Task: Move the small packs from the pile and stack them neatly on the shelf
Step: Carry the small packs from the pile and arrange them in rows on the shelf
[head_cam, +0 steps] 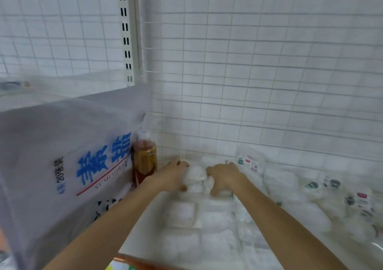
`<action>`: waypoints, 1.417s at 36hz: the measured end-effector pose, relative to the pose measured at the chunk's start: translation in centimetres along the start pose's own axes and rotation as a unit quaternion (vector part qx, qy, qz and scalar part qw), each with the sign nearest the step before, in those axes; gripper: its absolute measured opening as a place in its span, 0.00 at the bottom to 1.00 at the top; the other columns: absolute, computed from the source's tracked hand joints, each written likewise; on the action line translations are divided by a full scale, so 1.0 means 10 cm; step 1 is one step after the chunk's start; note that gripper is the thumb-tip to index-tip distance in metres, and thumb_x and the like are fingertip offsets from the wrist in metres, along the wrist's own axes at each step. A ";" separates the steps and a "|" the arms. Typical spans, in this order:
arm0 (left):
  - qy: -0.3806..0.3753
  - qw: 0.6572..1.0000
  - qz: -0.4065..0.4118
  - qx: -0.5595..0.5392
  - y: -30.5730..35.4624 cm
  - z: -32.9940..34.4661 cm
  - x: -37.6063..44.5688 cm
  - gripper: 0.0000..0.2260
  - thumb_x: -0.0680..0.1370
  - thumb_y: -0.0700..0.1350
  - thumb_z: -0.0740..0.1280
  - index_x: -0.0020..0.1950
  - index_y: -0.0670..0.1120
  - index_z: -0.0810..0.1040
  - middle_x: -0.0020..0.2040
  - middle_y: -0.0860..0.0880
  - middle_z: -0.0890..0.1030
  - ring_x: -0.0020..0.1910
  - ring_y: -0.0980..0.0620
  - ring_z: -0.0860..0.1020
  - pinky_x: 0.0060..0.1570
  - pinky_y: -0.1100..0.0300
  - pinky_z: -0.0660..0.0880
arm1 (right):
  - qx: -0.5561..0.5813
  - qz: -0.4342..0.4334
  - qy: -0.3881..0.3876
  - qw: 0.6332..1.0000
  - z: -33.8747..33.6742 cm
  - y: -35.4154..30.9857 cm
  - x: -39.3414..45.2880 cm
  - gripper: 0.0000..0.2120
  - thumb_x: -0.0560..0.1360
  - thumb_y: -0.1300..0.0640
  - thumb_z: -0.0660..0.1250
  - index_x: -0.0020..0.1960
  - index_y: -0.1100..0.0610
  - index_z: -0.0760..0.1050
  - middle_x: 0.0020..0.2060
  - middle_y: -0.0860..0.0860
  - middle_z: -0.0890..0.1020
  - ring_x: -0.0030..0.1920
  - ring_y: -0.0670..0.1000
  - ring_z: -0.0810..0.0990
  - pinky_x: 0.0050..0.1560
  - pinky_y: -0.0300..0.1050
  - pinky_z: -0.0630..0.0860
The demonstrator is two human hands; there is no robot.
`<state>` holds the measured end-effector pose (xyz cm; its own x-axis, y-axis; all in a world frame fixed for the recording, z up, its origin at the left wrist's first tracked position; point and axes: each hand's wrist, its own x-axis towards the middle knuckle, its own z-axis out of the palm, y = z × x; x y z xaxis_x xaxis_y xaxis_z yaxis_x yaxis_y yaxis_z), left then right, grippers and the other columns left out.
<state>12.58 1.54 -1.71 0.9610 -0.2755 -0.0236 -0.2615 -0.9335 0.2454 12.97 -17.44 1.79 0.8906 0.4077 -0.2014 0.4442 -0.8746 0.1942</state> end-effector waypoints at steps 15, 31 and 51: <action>0.172 0.905 0.044 -0.385 0.06 -0.28 -0.33 0.19 0.73 0.58 0.63 0.48 0.43 0.80 0.47 0.44 0.82 0.47 0.48 0.79 0.48 0.55 0.74 | 0.352 0.017 0.217 0.910 -0.21 0.04 -0.45 0.13 0.71 0.42 0.67 0.53 0.44 0.75 0.50 0.40 0.79 0.52 0.44 0.77 0.54 0.44 0.73; 0.084 0.684 -0.006 -0.724 0.50 0.02 -0.68 0.10 0.78 0.38 0.61 0.52 0.54 0.72 0.44 0.49 0.80 0.39 0.53 0.79 0.35 0.59 0.76 | 0.800 0.098 0.141 0.575 0.13 -0.16 -1.28 0.17 0.73 0.48 0.65 0.57 0.58 0.73 0.44 0.58 0.84 0.39 0.61 0.84 0.31 0.48 0.80; -0.020 0.767 0.150 -0.624 1.64 0.37 -0.94 0.26 0.62 0.38 0.71 0.55 0.56 0.67 0.52 0.51 0.77 0.43 0.59 0.79 0.41 0.66 0.76 | 0.715 0.163 0.300 0.610 0.66 0.35 -2.78 0.28 0.65 0.74 0.72 0.61 0.58 0.69 0.53 0.60 0.78 0.46 0.62 0.82 0.35 0.47 0.81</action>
<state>-1.07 -12.02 -1.08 0.8647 -0.4641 0.1920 -0.1572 0.1131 0.9811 -10.86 -33.60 1.70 0.9747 -0.2023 0.0950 0.0772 -0.0944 -0.9925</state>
